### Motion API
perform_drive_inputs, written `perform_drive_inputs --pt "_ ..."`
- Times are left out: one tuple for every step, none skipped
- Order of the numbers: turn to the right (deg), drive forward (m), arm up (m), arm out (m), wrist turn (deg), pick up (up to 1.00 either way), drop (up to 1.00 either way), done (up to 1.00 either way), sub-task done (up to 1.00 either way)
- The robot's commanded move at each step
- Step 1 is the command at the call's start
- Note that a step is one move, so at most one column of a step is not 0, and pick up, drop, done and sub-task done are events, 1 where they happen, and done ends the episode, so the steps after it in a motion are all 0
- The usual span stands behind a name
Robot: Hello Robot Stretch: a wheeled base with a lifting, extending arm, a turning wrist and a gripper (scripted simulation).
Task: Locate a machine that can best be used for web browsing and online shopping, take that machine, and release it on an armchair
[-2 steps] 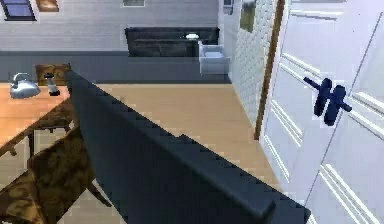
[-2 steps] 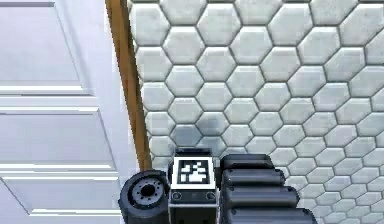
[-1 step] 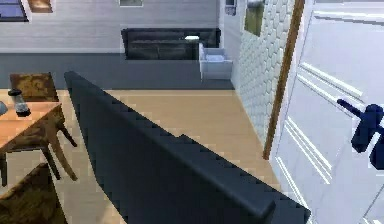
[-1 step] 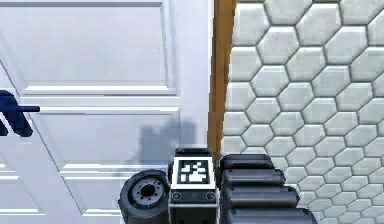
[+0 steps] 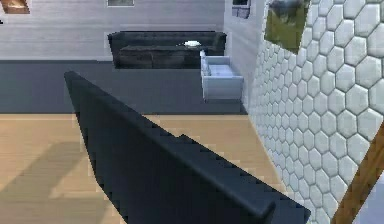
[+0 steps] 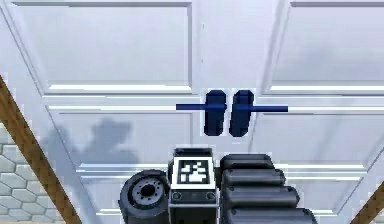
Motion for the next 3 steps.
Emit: perform_drive_inputs --pt "0.0 0.05 0.00 0.00 0.0 0.00 0.00 0.00 0.00" --pt "-33.0 0.00 0.00 0.00 0.0 0.00 0.00 0.00 0.00" --pt "0.0 1.00 0.00 0.00 0.0 0.00 0.00 0.00 0.00"
